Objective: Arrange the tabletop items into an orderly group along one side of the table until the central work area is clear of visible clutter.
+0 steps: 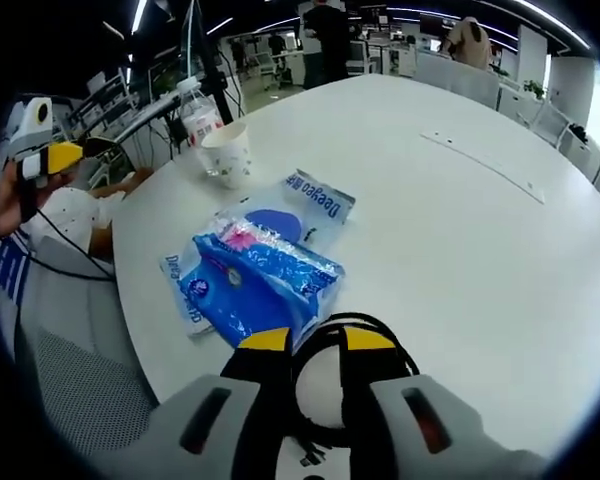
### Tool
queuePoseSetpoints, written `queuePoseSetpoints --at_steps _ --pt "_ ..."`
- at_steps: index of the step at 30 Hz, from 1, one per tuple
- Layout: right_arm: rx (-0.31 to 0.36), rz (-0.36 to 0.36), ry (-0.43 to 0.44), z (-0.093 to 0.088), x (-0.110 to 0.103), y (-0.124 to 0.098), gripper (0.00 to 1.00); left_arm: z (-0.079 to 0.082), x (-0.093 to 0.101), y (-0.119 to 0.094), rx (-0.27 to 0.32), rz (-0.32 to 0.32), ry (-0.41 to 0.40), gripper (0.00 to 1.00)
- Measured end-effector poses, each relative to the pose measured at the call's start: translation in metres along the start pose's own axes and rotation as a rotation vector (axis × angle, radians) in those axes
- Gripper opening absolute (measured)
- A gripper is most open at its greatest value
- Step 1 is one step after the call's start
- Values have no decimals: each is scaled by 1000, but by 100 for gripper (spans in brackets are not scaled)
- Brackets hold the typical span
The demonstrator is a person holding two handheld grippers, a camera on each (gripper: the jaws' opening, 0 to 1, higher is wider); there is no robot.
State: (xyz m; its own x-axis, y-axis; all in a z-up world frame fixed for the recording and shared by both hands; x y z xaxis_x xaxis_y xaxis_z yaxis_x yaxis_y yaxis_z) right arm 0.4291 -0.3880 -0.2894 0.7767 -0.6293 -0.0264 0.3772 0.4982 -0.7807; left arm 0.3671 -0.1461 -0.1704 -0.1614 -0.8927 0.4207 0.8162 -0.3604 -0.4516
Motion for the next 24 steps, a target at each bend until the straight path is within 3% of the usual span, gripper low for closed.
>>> queuePoseSetpoints --at_steps 8,13,16,20,24 --pt "-42 63 -30 2 -6 18 28 -1 -3 0 -1 5 -2 48" --pt "-55 77 -28 5 -5 27 28 0 -7 -3 6 16 -10 48" --pt "-64 75 -23 7 -3 31 25 1 -8 -4 8 20 -10 48" --pt "-54 59 -30 11 -2 30 9 1 -9 -4 13 23 -19 48" --pt "-41 62 4 14 -2 30 1 0 -10 -5 12 27 -21 48"
Point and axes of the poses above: the point that each gripper's makers call its tool centre point, and the gripper's own axes: y roughly forward along the fingers, x roughly to its right, z roughly out of its top, the point moved 1 cm from there along -y, roughly backward along the fingers, and after that the axes turned 9 degrees about -y, right-handed, at the moved point
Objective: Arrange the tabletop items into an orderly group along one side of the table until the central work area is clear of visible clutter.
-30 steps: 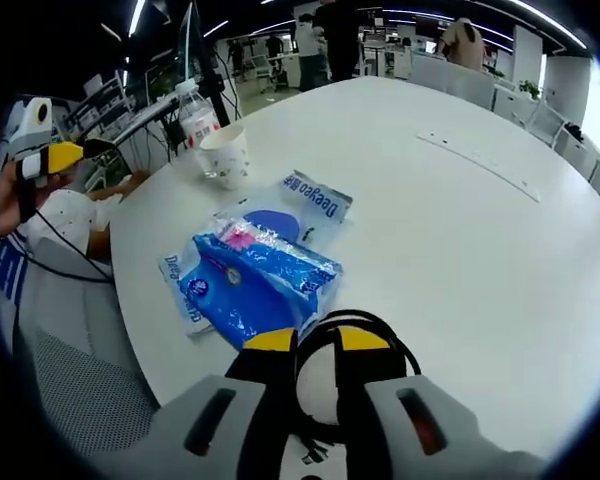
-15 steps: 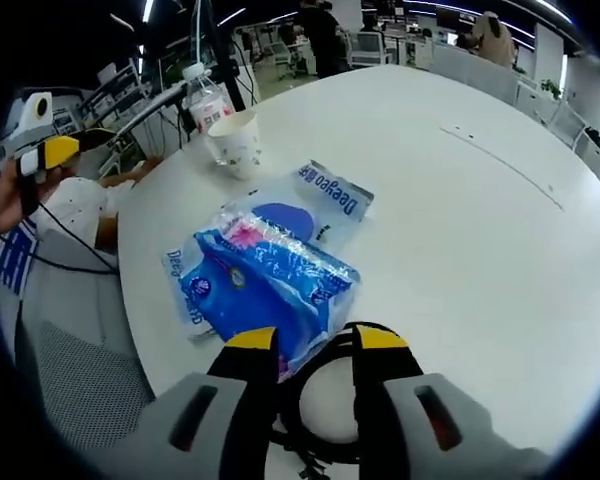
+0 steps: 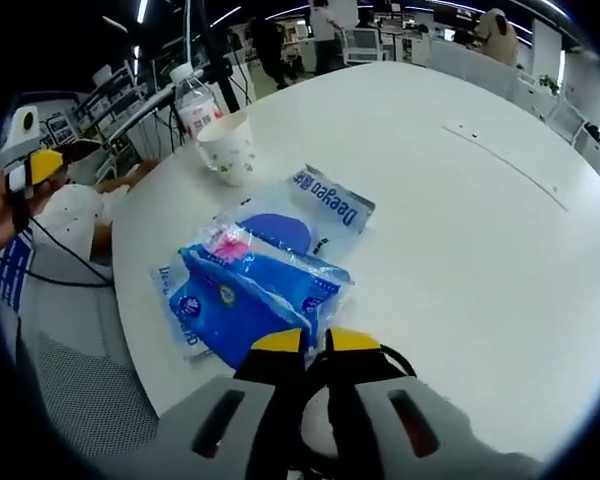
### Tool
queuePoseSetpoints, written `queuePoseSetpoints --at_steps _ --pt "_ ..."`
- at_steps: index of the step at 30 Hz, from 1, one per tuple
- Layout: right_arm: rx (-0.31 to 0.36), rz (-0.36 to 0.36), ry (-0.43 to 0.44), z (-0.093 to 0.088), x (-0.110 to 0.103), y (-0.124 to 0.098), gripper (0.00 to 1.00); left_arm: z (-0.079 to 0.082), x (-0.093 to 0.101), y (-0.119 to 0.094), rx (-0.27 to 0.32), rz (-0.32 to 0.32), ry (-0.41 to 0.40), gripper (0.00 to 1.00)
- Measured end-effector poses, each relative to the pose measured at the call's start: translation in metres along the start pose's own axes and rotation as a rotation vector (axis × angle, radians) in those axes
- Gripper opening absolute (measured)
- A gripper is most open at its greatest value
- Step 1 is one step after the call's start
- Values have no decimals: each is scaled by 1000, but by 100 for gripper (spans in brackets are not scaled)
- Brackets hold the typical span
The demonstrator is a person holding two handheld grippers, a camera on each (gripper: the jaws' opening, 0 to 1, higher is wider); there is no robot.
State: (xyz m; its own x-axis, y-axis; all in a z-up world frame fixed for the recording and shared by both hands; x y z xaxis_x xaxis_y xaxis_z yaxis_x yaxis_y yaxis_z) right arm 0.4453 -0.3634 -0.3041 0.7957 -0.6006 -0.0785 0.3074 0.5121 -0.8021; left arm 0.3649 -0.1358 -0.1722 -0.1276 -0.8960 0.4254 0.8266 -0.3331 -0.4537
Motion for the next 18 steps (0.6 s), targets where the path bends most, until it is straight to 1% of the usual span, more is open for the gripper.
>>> queuePoseSetpoints --at_steps 8,10,11,18 --pt "10 -16 32 -2 0 -3 0 -1 2 1 -4 -4 3 48" --pt "43 -16 90 1 2 -5 0 -1 2 1 -4 -5 3 48" --pt "49 -20 104 1 5 -7 0 -1 3 1 -6 -6 4 48" --pt "68 -42 121 4 20 -14 0 -2 4 1 -7 -8 6 48"
Point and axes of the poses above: the point that each gripper's makers call its tool centre point, and the gripper's own axes: y roughly forward along the fingers, x roughly to its right, z roughly out of its top, the point moved 1 cm from there along -y, roughly backward along the fingers, and after that the axes turned 9 degrees about -y, right-handed, at the moved point
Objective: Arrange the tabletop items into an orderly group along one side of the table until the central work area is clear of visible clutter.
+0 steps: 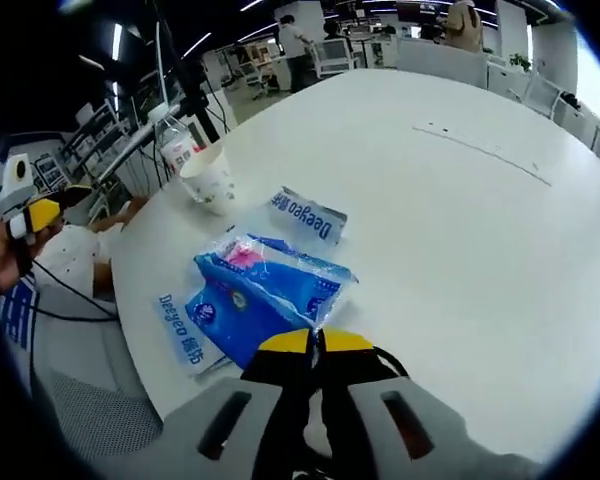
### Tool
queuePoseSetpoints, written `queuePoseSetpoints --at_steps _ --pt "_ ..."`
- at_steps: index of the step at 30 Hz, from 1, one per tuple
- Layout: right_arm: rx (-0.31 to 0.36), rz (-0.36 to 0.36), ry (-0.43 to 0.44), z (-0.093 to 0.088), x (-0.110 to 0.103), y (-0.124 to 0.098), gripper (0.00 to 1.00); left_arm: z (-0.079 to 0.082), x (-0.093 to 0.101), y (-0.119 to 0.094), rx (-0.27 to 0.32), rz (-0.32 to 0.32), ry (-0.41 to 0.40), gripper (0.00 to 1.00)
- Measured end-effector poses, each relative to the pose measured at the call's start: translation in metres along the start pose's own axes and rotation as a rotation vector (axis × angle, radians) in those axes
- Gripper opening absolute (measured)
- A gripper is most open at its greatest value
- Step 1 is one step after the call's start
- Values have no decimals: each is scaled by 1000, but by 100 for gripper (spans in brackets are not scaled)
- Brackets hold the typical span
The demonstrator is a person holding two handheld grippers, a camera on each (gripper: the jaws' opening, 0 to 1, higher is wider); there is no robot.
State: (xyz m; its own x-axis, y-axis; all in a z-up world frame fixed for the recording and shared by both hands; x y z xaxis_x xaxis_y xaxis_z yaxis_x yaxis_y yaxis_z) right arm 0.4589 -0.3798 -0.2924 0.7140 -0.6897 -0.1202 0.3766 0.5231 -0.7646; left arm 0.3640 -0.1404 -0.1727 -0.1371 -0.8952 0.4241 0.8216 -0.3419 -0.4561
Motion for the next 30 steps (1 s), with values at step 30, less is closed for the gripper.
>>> queuePoseSetpoints --at_steps 30 --pt "32 -83 -33 26 43 -14 0 0 5 -1 4 2 2 48"
Point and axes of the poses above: the point that each gripper's makers call its tool centre point, and the gripper's own axes: y roughly forward along the fingers, x roughly to its right, z roughly out of its top, the point moved 1 cm from there along -y, roughly backward along the fingers, and after that the axes turned 9 degrees about -y, right-handed, at the moved point
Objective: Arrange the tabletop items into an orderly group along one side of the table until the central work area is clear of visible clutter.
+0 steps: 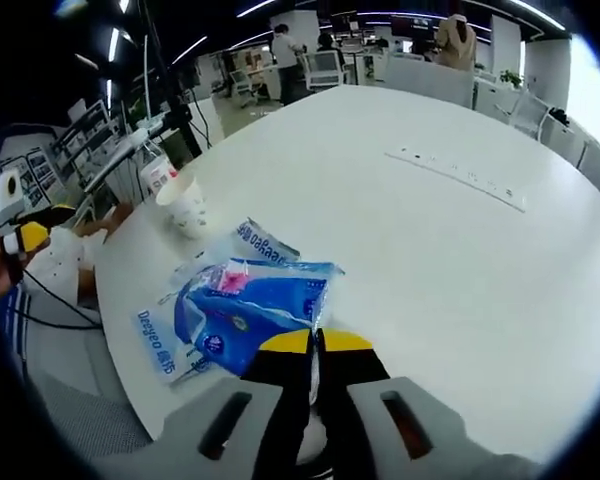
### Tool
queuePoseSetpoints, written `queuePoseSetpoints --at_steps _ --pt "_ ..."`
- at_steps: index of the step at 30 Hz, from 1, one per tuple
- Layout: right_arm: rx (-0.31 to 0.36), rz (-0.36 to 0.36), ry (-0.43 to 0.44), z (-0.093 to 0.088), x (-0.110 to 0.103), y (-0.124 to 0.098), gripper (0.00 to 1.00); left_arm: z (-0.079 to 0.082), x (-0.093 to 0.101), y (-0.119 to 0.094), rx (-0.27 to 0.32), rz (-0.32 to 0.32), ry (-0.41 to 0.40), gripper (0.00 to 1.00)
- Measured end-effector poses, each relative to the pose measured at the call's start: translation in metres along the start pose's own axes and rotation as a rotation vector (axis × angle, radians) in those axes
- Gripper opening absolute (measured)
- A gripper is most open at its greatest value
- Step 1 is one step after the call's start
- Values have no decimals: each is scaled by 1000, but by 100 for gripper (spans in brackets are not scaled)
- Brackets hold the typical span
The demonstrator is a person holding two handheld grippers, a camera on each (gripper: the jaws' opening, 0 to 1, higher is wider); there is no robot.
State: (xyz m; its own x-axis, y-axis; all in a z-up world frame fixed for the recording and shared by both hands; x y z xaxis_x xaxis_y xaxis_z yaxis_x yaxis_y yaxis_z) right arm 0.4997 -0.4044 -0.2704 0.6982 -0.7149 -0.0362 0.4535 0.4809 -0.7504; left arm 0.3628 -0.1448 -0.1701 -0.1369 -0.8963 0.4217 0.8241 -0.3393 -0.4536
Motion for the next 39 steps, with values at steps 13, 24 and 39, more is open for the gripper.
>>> queuePoseSetpoints --at_steps 13,24,39 --pt "6 -35 -4 10 17 -5 0 -1 0 -1 2 5 -4 48" --pt "2 -58 28 4 30 -8 0 -2 -1 -2 2 12 -12 48" --pt "-15 -114 43 4 61 -14 0 -5 -4 -10 17 23 -25 48"
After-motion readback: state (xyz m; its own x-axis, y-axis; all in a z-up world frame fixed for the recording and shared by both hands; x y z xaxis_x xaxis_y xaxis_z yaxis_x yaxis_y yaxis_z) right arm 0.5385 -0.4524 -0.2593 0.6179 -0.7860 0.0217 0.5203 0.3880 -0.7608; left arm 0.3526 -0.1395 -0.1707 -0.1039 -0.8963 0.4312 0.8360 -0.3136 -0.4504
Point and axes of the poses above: the point that each gripper's makers call its tool centre point, and the gripper's own axes: y roughly forward along the fingers, x roughly to its right, z roughly out of its top, the point moved 1 cm from there along -y, roughly backward along the fingers, and after that the axes turned 9 degrees about -y, right-handed, at the moved point
